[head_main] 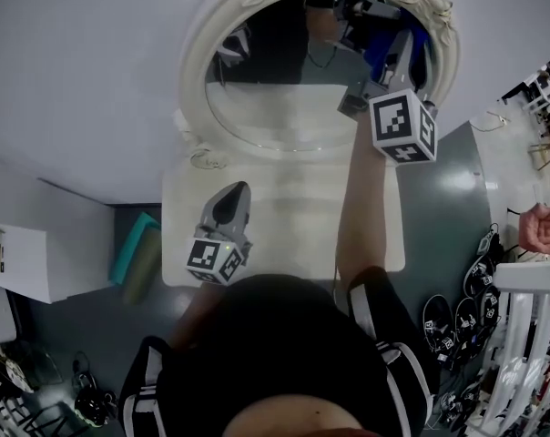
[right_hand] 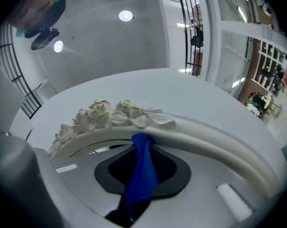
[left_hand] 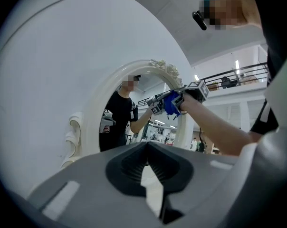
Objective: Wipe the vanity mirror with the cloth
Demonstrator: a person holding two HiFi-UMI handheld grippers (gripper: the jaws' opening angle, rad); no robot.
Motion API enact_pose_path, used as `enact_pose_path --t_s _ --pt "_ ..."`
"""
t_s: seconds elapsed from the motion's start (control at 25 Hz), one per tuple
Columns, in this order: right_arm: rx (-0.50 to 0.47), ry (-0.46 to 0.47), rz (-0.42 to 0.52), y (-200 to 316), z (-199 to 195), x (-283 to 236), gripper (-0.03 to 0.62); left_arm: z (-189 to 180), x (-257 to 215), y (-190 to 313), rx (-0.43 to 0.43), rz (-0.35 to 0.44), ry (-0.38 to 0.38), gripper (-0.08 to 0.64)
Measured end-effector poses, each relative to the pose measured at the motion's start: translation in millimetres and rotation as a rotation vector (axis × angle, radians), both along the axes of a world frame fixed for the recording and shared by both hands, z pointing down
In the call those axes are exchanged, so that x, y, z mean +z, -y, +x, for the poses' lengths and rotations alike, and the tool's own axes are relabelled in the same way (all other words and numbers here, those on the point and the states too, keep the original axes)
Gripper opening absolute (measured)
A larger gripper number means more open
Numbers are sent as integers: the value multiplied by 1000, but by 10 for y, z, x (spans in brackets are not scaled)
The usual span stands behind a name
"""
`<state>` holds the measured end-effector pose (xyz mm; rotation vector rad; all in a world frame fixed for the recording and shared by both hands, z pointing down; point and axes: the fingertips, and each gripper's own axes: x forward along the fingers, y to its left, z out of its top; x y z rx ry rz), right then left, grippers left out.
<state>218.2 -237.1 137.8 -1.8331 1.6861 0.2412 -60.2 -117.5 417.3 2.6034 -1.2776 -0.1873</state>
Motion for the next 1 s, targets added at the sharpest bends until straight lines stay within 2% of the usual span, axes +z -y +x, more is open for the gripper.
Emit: enact_pose_path --t_s 0.28,0.64,0.84,1.0 --pt "-20 -321 -11 85 -774 -338 57 -60 21 -38 -24 -5 -2 11" --pt "9 -681 -41 173 -1601 -305 57 -206 59 -30 -74 -16 -2 11" --pt "13 -936 -67 228 -2070 -31 57 -265 99 1 -95 -25 -3 11" --pt "12 -1108 -36 266 -2524 427 57 -298 133 0 -111 -33 -1 11"
